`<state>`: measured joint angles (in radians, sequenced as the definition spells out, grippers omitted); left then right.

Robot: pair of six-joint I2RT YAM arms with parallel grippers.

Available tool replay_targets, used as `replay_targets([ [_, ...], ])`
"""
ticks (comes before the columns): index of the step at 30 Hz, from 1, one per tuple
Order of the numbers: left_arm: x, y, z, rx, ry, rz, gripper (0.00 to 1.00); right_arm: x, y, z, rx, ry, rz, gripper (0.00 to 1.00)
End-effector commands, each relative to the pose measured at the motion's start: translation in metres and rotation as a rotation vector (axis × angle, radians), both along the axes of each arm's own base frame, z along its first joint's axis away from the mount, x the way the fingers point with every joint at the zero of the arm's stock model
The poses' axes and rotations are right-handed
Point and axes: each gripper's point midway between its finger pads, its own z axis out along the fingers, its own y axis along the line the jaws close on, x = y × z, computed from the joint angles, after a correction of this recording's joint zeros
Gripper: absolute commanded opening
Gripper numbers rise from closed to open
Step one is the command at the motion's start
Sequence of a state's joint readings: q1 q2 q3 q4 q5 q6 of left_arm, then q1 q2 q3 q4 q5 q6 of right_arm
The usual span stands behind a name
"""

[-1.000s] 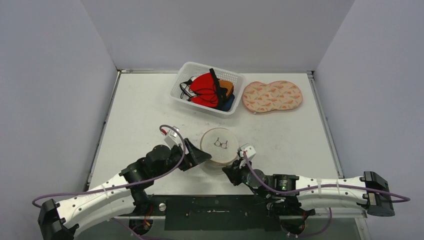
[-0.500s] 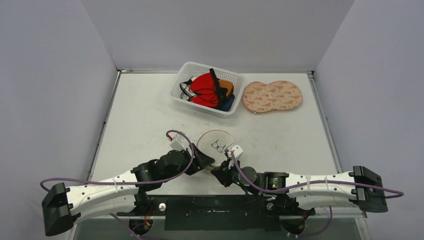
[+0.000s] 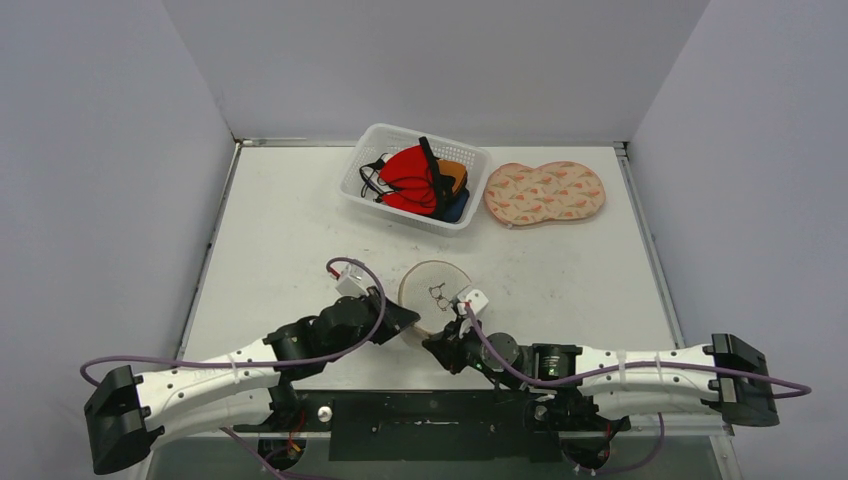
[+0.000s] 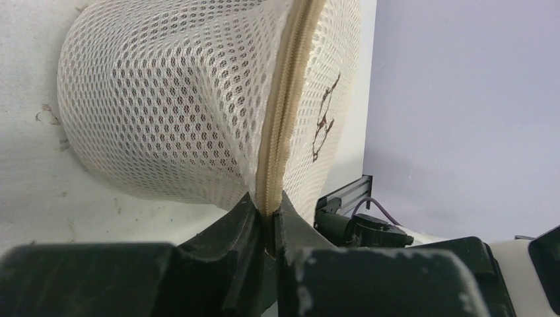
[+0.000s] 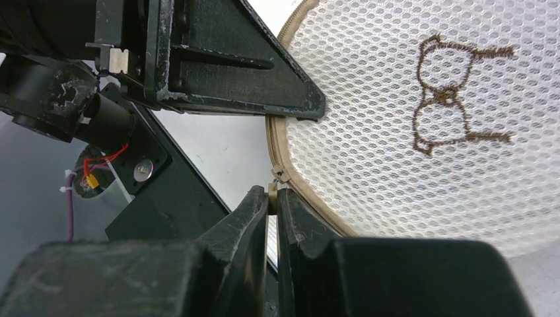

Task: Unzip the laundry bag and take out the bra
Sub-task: Unzip the laundry bag at the center of the board.

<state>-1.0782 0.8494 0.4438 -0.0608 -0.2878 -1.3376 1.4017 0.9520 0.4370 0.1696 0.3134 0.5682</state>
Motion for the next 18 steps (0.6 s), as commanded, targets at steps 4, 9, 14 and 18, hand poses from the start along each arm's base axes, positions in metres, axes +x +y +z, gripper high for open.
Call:
replay_targets([
  [4,0.014,0.005,0.018,-0.053,-0.041,0.041,0.0,0.008,-0.014,0.016,0.021,-0.024,-0.066,0.05],
  [9,0.015,0.006,0.02,-0.06,-0.044,0.022,0.0,0.017,-0.034,0.006,-0.011,-0.021,-0.143,0.05],
  [14,0.018,0.003,0.025,-0.079,-0.061,-0.015,0.0,0.021,-0.049,0.001,-0.026,-0.018,-0.198,0.05],
  [18,0.021,-0.002,0.026,-0.08,-0.071,-0.063,0.0,0.024,-0.057,-0.001,-0.03,-0.015,-0.226,0.05],
])
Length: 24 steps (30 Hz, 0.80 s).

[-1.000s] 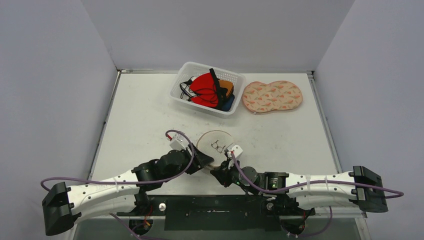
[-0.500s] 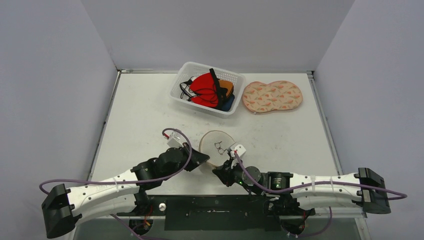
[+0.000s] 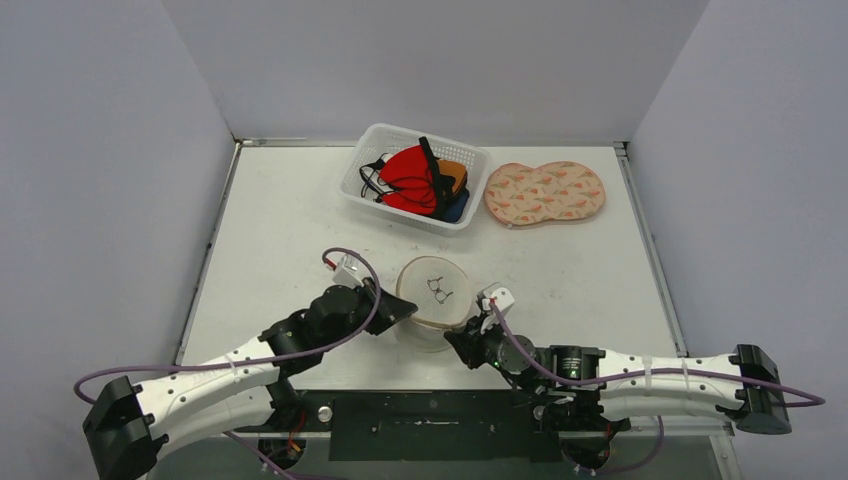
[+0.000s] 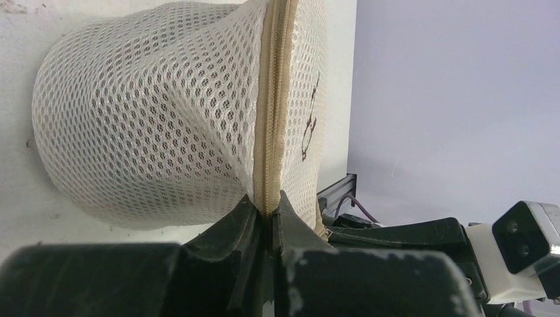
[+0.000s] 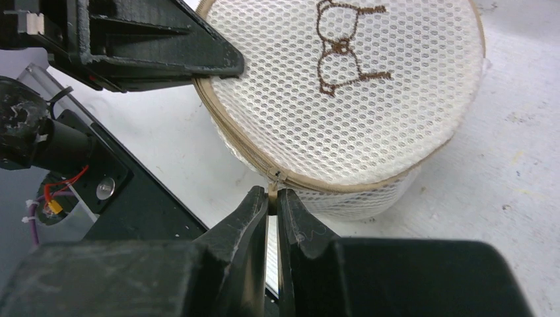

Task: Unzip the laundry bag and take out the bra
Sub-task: Unzip the laundry bag at the center of the board.

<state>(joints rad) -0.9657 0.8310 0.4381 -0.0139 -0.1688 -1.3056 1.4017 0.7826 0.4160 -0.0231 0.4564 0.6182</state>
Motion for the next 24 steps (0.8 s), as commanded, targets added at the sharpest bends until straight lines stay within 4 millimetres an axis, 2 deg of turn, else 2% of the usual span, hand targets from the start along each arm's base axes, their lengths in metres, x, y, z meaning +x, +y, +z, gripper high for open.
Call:
replay_targets([
  [1,0.008,-0.008,0.015,-0.022,-0.068,-0.067,0.0,0.008,-0.016,-0.005,-0.008,-0.008,-0.077,0.05],
  [8,0.023,-0.014,0.011,-0.01,-0.088,-0.147,0.0,0.005,-0.017,-0.004,0.023,0.0,-0.064,0.05],
  [13,0.031,-0.028,0.02,-0.016,-0.113,-0.214,0.01,0.002,-0.008,-0.003,0.034,0.005,-0.034,0.05],
  [14,0.031,-0.029,0.021,-0.013,-0.111,-0.219,0.09,0.001,-0.006,-0.004,0.029,0.007,-0.028,0.05],
  [16,0.027,-0.027,0.024,-0.02,-0.109,-0.22,0.33,0.0,0.001,0.001,0.053,0.006,-0.015,0.05],
  [18,0.02,-0.02,0.024,-0.022,-0.094,-0.211,0.5,-0.002,0.008,0.005,0.072,0.006,0.003,0.05],
  [21,0.006,-0.002,0.018,0.025,-0.056,-0.169,0.66,-0.004,0.018,0.011,0.086,0.008,0.03,0.05],
  [24,-0.011,0.016,0.012,0.059,-0.028,-0.125,0.73,-0.006,0.028,0.018,0.093,0.001,0.054,0.05],
])
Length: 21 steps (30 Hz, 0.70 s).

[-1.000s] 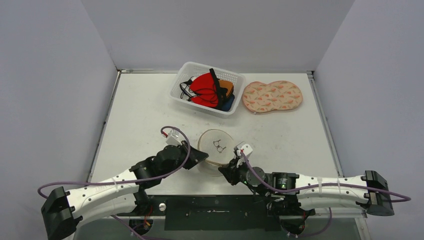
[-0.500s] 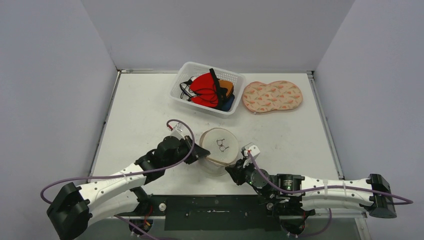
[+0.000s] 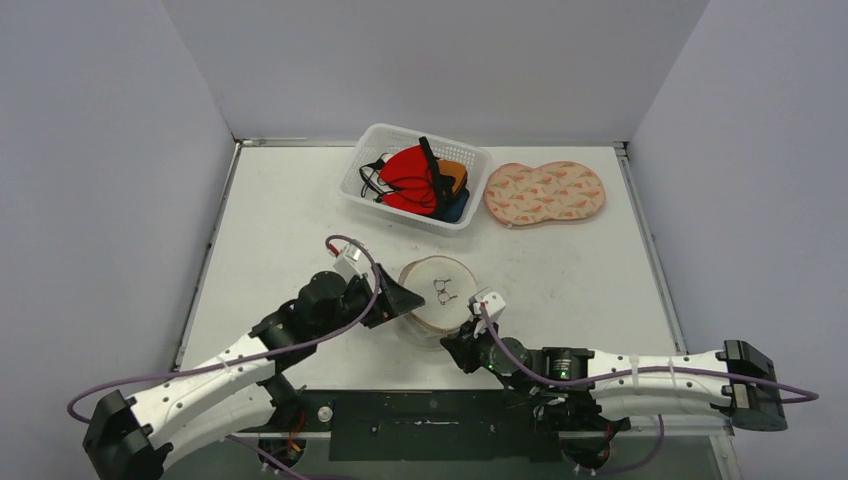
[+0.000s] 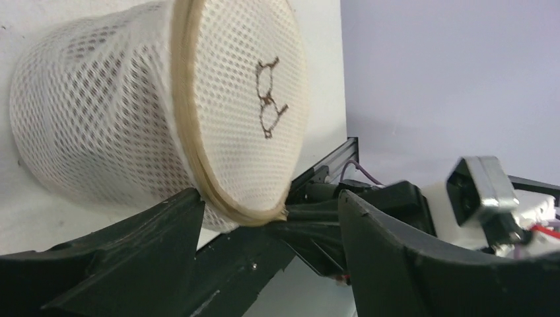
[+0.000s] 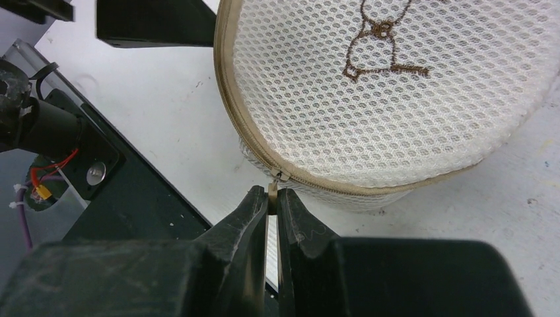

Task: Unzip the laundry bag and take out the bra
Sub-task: Unzip the laundry bag at the center of the board.

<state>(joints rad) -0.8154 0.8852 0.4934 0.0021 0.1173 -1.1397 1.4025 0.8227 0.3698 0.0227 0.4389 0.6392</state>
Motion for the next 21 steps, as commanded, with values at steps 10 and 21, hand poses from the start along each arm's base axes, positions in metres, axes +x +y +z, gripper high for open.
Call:
replay_targets([
  [10,-0.045,0.008,0.002,-0.022,0.043,0.058,0.74,-0.008,0.061,0.055,0.119,-0.049,0.134,0.05],
  [21,-0.023,0.0,0.013,-0.041,0.008,0.147,0.45,-0.011,0.065,0.055,0.109,-0.041,0.158,0.05],
])
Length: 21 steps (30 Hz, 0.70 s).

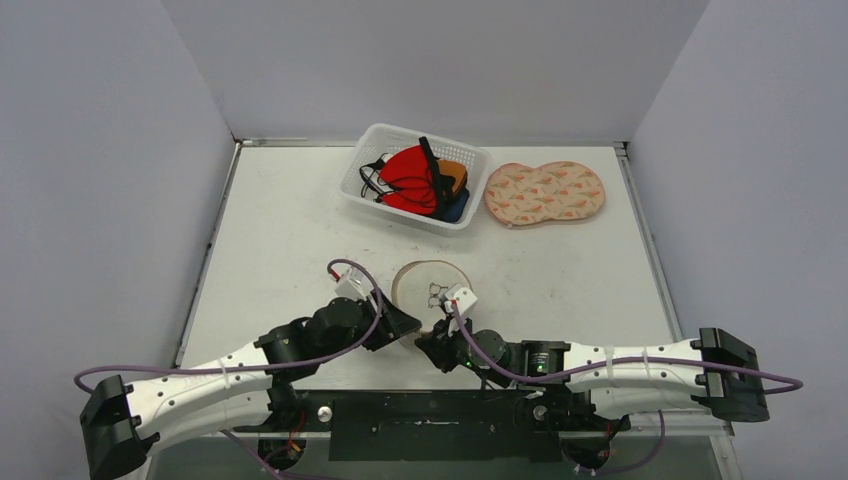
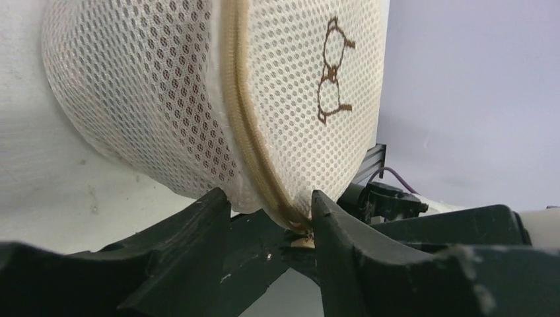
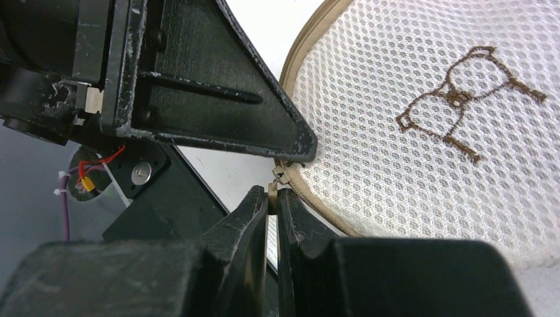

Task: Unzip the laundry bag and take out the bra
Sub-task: Unzip the laundry bag at the center of the board.

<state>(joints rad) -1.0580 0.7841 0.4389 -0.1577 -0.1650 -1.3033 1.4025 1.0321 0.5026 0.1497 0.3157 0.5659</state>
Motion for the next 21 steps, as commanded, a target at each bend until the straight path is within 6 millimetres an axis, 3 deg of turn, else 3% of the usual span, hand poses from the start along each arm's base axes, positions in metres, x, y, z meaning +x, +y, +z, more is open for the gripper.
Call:
replay_targets([
  [1,0.018,-0.005,0.042,-0.102,-0.084,0.071,0.42,-0.002,0.011,0.034,0.094,-0.021,0.019,0.05],
  [8,0.022,0.003,0.037,-0.084,-0.084,0.102,0.18,0.0,0.003,0.029,0.074,-0.021,-0.001,0.05],
  [14,0.025,0.006,0.038,-0.085,-0.088,0.111,0.16,0.001,-0.006,0.027,0.064,-0.019,-0.018,0.05],
  [17,0.03,0.009,0.037,-0.073,-0.095,0.124,0.0,0.004,-0.012,0.025,0.05,-0.022,-0.041,0.05],
  [21,0.035,0.016,0.033,-0.067,-0.087,0.137,0.0,0.01,-0.027,0.019,0.027,-0.019,-0.101,0.05],
])
